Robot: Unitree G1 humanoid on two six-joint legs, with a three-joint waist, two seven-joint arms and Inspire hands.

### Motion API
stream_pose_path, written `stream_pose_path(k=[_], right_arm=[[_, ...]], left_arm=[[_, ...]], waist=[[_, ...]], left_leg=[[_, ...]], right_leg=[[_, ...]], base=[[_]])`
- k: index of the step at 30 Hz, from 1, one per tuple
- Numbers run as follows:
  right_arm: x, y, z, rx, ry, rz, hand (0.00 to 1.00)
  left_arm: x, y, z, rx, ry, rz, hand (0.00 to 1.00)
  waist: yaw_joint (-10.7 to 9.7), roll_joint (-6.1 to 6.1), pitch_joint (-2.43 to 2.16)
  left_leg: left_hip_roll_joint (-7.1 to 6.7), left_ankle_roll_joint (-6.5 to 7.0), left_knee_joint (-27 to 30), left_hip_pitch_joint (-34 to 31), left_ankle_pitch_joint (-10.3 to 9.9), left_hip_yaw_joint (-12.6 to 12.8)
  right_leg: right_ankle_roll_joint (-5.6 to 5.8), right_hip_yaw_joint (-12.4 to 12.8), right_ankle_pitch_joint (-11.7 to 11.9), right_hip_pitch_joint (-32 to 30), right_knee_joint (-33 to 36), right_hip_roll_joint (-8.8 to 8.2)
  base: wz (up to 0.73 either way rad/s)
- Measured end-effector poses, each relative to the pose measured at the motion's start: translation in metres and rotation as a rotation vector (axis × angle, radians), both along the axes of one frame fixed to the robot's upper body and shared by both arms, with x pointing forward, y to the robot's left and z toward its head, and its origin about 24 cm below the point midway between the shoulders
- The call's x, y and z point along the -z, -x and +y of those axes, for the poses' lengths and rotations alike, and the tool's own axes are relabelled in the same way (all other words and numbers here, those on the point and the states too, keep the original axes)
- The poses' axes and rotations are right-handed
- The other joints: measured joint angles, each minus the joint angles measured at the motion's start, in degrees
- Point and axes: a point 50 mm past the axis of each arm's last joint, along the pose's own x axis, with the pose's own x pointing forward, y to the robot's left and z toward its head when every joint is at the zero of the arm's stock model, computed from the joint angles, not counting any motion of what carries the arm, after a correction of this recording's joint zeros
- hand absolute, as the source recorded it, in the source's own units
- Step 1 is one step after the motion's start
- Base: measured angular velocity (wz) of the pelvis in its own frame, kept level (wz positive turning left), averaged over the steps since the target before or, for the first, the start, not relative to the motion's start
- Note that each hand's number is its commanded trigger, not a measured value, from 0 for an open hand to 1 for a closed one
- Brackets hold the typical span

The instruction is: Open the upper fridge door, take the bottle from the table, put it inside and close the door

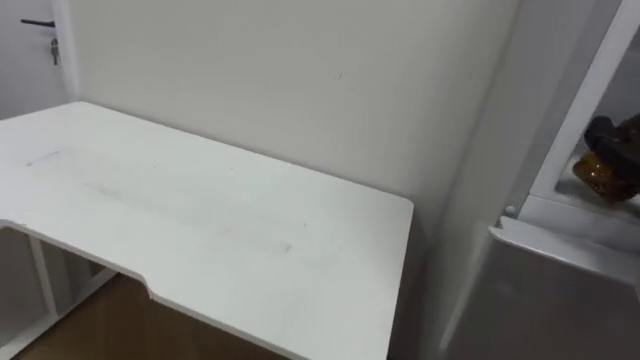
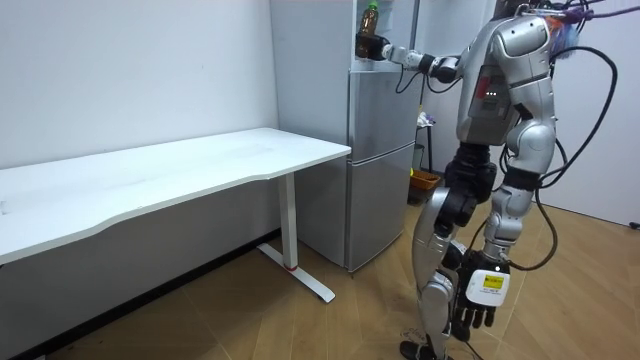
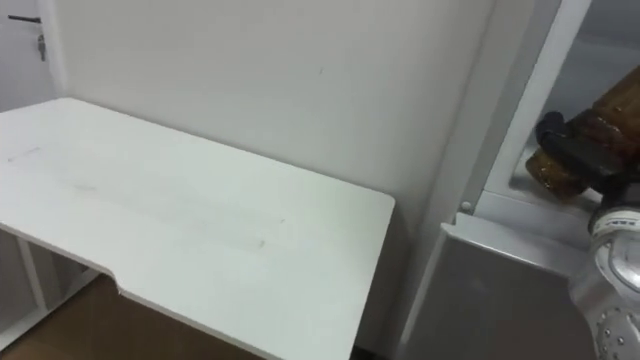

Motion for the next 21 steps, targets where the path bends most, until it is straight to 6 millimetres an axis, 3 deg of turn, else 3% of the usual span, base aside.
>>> stream_pose_path(k=[10,17,21], right_arm=[[-0.038,-0.016,-0.006,0.061,0.062,-0.005,1.0],[-0.036,-0.017,-0.013,0.055,0.113,0.055,1.0],[-0.024,-0.022,-0.019,0.067,0.107,0.134,1.0]], left_arm=[[-0.003,0.001,0.007,0.01,-0.034,0.026,0.0],[-0.004,-0.006,0.01,0.021,-0.04,0.009,0.0],[-0.005,-0.007,0.013,0.031,-0.043,0.004,0.0]], waist=[[0.12,-0.45,-0.02],[0.64,-0.77,0.11],[1.88,-1.34,0.23]], left_leg=[[-0.26,-0.07,0.2,-1.02,0.04,-0.16],[-0.3,-0.1,-0.12,-0.87,0.07,-0.05],[0.11,-0.12,-0.17,-0.43,0.09,0.08]], right_leg=[[0.03,-0.02,-0.02,-1.05,-0.01,0.15],[0.03,0.22,-0.03,-1.21,-0.06,0.16],[0.03,0.21,-0.03,-0.81,-0.06,0.18]], base=[[0.0],[-0.01],[-0.01]])
